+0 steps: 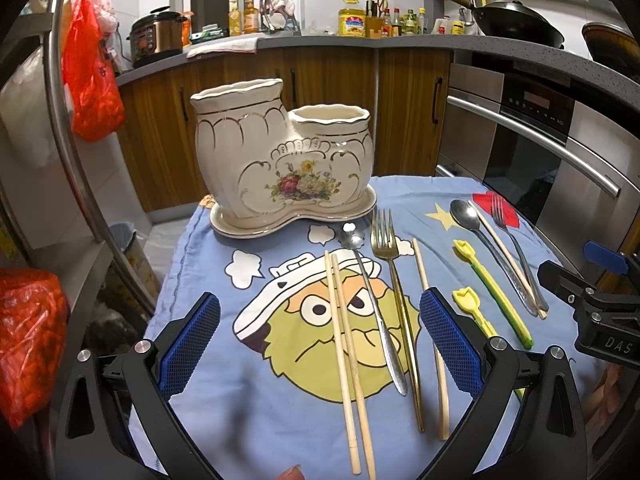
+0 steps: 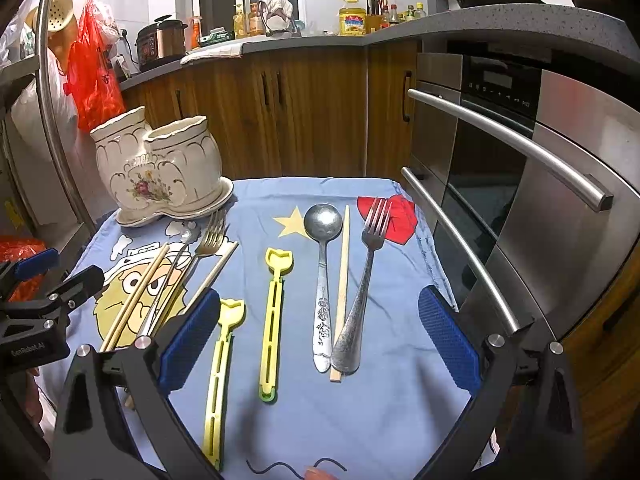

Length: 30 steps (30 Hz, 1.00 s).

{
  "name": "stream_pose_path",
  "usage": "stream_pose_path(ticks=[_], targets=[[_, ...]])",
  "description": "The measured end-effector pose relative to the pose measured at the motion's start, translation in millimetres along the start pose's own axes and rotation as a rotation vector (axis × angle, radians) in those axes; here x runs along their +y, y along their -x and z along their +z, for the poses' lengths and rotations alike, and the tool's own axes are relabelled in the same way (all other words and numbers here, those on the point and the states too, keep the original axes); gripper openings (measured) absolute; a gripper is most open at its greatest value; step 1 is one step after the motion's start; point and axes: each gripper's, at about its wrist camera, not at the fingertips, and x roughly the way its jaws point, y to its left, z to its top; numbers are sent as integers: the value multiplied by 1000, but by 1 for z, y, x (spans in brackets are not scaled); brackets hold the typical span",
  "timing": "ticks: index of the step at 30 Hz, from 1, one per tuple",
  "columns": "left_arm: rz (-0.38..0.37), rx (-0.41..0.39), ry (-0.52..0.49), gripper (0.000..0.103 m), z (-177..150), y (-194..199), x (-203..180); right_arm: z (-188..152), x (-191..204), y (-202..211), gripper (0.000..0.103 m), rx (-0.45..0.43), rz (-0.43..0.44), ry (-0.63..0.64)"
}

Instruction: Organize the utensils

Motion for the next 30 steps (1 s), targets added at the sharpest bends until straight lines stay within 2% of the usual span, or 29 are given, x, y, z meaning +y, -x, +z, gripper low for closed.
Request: stream_pose_path(ticks=[30], targets=[[1,2,4,99,-2,0,4,1,-3,1,98,10,1,0]])
